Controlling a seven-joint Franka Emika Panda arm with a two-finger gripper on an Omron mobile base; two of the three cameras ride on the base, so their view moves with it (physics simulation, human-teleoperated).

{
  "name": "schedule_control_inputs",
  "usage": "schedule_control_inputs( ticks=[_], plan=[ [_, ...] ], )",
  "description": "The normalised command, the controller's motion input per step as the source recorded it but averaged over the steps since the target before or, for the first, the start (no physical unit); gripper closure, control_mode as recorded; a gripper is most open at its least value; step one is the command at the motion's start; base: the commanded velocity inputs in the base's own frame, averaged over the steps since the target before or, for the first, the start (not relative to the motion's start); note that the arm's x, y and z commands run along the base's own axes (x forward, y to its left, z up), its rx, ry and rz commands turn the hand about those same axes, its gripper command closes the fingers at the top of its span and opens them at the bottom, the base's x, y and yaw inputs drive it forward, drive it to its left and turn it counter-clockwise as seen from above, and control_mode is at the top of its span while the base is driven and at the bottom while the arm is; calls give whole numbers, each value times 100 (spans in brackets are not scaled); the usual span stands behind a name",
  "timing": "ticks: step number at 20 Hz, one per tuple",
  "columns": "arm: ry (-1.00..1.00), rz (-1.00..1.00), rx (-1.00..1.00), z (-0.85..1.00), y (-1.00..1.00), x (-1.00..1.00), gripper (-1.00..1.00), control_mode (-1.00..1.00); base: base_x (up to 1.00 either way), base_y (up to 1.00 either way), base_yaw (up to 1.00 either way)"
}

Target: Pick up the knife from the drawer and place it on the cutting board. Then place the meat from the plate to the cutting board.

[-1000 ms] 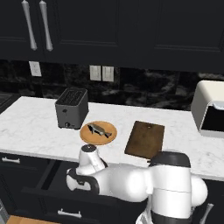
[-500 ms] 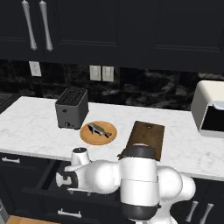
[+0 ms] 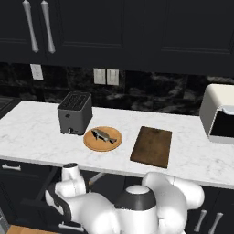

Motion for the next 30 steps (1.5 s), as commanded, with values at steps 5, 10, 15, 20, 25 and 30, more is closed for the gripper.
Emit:
schedule_control_inputs(
  ticks=[5, 10, 15, 20, 25, 30],
  plan=[
    [2, 0, 0, -16, 39, -100, -100, -100, 0, 0, 0],
    [2, 0, 0, 3, 31, -100, -100, -100, 0, 0, 0],
    [5, 0, 0, 78, 11, -31, -100, -100, 0, 0, 0],
    [11, -7, -1, 68, 0, 82, -100, -100, 0, 0, 0],
    [1, -8, -2, 7, -9, 69, -100, -100, 0, 0, 0],
    [0, -7, -2, -8, -8, 16, -100, -100, 0, 0, 0]
  ],
)
